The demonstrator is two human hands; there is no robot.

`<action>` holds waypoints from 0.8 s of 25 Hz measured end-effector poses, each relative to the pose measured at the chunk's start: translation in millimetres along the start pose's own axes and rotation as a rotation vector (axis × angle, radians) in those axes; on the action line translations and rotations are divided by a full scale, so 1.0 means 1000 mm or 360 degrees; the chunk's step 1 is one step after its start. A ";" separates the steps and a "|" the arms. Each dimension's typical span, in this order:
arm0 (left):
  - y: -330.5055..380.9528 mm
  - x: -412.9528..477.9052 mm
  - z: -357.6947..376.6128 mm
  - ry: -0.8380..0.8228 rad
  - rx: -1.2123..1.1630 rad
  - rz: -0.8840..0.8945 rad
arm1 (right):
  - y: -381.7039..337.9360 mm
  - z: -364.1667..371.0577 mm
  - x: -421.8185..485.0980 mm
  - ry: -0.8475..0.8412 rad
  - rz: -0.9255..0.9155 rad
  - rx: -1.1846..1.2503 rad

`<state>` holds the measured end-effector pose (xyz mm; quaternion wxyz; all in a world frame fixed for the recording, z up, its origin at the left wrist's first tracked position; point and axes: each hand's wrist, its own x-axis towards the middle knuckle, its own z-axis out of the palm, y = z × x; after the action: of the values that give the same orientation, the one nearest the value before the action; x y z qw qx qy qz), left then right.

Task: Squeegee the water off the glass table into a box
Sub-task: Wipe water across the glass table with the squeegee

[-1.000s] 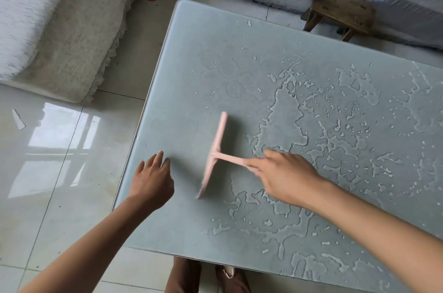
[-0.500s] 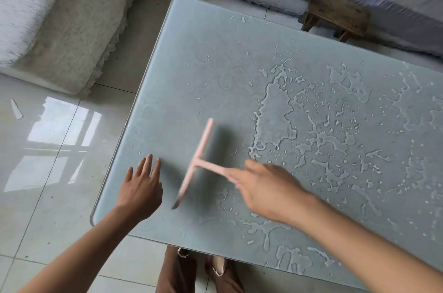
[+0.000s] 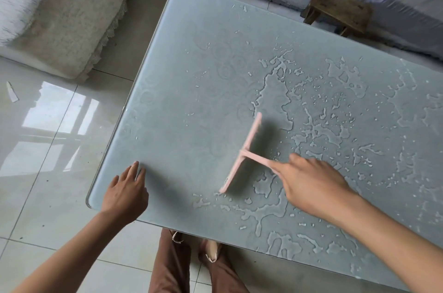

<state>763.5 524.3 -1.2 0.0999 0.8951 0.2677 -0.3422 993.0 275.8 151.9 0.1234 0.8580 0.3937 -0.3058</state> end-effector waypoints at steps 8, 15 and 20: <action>-0.022 -0.008 -0.004 0.0030 -0.0410 -0.0559 | -0.148 0.001 0.079 0.0151 -0.0621 0.0191; -0.041 0.002 0.003 0.0020 -0.0625 -0.0698 | -0.075 0.002 0.067 0.0003 -0.0334 0.0048; -0.049 0.010 0.007 0.0044 -0.0885 -0.0753 | -0.070 -0.037 0.051 -0.0020 -0.0290 -0.0149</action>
<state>738.9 566.9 -12.7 0.2538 0.7516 0.5515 -0.2579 981.4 369.4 151.2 0.1375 0.8100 0.4832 -0.3026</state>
